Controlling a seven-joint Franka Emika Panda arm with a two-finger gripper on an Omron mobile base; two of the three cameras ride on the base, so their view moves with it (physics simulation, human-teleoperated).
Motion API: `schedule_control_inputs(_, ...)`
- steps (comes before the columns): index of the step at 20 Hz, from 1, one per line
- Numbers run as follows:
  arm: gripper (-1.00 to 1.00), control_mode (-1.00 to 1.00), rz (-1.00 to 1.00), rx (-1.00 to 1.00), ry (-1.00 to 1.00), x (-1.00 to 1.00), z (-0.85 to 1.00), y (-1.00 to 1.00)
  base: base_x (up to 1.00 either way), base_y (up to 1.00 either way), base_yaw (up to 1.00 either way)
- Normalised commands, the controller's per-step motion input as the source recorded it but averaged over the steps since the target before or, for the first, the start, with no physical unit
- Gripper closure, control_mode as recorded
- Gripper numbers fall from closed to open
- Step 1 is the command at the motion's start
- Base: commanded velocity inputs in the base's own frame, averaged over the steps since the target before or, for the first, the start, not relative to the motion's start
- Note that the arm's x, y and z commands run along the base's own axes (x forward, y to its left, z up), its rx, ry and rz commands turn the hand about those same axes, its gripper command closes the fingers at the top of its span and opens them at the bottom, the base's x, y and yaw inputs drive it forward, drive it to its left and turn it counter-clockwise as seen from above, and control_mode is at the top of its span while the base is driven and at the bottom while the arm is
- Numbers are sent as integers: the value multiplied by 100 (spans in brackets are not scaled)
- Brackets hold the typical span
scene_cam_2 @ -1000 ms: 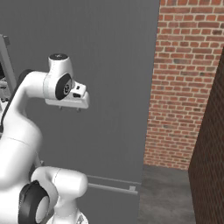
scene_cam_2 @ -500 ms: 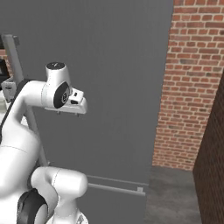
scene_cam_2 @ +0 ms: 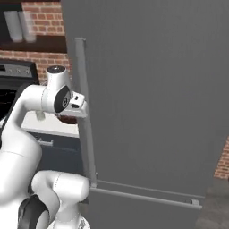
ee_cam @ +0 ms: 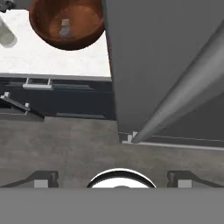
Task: Grab a lemon wedge from the fridge and one ice cube from the ice bowl, and put them in the glass of lemonade.
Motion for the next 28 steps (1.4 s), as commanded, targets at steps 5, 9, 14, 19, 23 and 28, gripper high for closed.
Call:
schedule_control_inputs(5,-100,100,0,0,0,0,0,0,0,100,0)
schedule_control_inputs(9,-100,100,0,0,0,0,0,0,16,99,0)
schedule_control_inputs(14,-100,100,0,0,0,0,0,0,57,43,-3)
schedule_control_inputs(19,-100,100,0,0,0,0,0,0,78,2,-5)
schedule_control_inputs(23,-100,100,0,0,0,0,0,0,76,0,-9)
schedule_control_inputs(28,-100,100,0,0,0,0,0,0,45,0,-23)
